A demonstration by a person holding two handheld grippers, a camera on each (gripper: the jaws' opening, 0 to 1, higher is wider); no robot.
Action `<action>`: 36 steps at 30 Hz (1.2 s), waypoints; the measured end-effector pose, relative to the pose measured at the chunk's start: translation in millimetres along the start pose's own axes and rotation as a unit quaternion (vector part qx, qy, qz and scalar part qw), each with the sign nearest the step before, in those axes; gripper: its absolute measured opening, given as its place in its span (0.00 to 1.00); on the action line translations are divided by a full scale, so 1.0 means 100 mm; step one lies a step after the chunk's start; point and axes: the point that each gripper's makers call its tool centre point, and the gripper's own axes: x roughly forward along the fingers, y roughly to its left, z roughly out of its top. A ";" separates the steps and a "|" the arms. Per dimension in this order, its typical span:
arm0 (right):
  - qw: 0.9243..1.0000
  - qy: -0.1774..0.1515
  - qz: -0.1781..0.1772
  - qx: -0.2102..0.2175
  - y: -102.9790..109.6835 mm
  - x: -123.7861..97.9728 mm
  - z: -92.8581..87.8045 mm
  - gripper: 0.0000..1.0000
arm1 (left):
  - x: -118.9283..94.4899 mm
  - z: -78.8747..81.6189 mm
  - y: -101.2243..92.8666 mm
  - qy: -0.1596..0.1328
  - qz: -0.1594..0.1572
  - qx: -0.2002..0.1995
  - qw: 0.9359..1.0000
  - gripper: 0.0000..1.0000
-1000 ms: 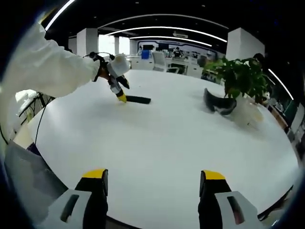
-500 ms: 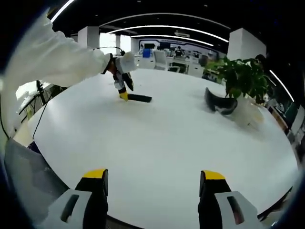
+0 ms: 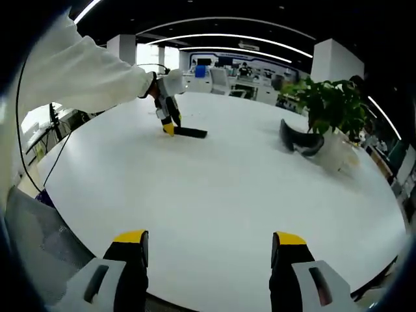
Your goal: Press the specified remote control buttons in sequence, fully releasing each button before pressing the next.
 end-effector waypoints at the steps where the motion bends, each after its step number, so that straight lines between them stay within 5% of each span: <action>1: 1.000 -0.001 0.000 -0.001 0.00 0.00 0.00 0.77 | 0.00 0.00 -0.01 0.001 -0.001 0.001 1.000 0.38; 11: 1.000 -0.008 -0.001 0.002 0.00 -0.01 0.02 0.76 | 0.00 0.00 -0.07 0.015 -0.007 0.030 0.999 0.24; 36: 0.999 -0.030 0.000 0.010 -0.02 -0.05 0.08 0.76 | 0.03 -0.05 -0.20 0.070 0.004 0.020 0.997 0.23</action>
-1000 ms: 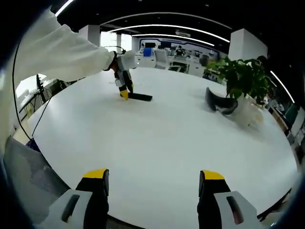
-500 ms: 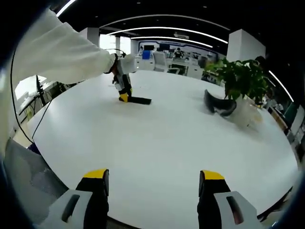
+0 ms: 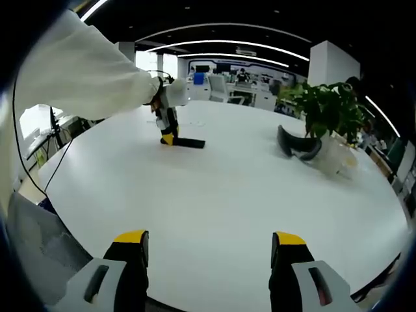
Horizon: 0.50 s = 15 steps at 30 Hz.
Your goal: Press the specified remote control buttons in sequence, fully releasing each button before pressing the next.
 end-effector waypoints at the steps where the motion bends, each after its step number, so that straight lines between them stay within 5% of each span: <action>1: 1.000 -0.001 0.000 0.000 0.00 0.00 0.00 0.76 | 0.00 0.00 -0.02 0.003 0.001 0.000 1.000 0.23; 15: 1.000 -0.009 0.012 -0.004 0.06 -0.02 0.03 0.75 | -0.01 -0.04 -0.24 0.003 0.005 -0.023 1.000 0.23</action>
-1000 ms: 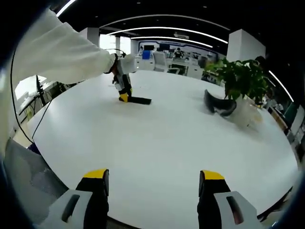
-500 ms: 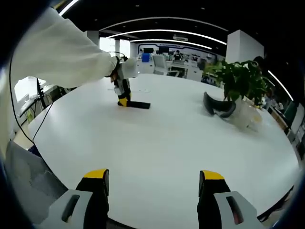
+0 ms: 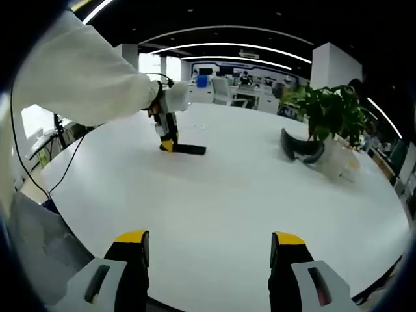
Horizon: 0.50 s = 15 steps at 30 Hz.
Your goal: Press the specified remote control buttons in sequence, fully releasing each button before pressing the next.
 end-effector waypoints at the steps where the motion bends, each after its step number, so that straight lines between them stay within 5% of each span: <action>1: 1.000 -0.001 0.001 0.001 0.00 0.00 0.00 0.75 | 0.00 0.00 -0.02 0.001 0.000 -0.001 1.000 0.23; 15: 1.000 -0.022 0.006 0.009 0.01 -0.04 0.06 0.74 | -0.03 -0.06 -0.38 -0.005 0.005 -0.023 1.000 0.23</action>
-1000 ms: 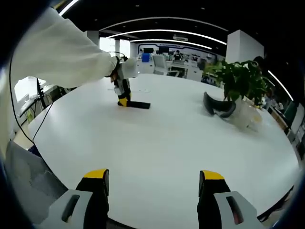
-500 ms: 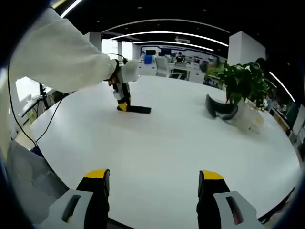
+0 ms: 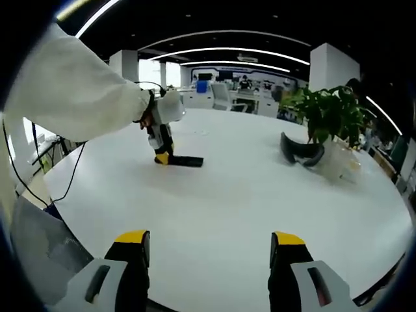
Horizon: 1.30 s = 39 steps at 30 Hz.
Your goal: Press the specified remote control buttons in sequence, fully releasing each button before pressing the next.
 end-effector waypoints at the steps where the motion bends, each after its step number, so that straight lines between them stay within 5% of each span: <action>1: 1.000 -0.002 0.000 0.000 0.00 0.00 0.01 0.74 | 0.00 -0.01 -0.04 0.000 0.000 -0.003 1.000 0.23; 39: 1.000 -0.017 0.020 -0.002 0.05 -0.04 0.04 0.59 | -0.06 -0.15 -0.91 -0.046 -0.004 -0.037 0.998 0.23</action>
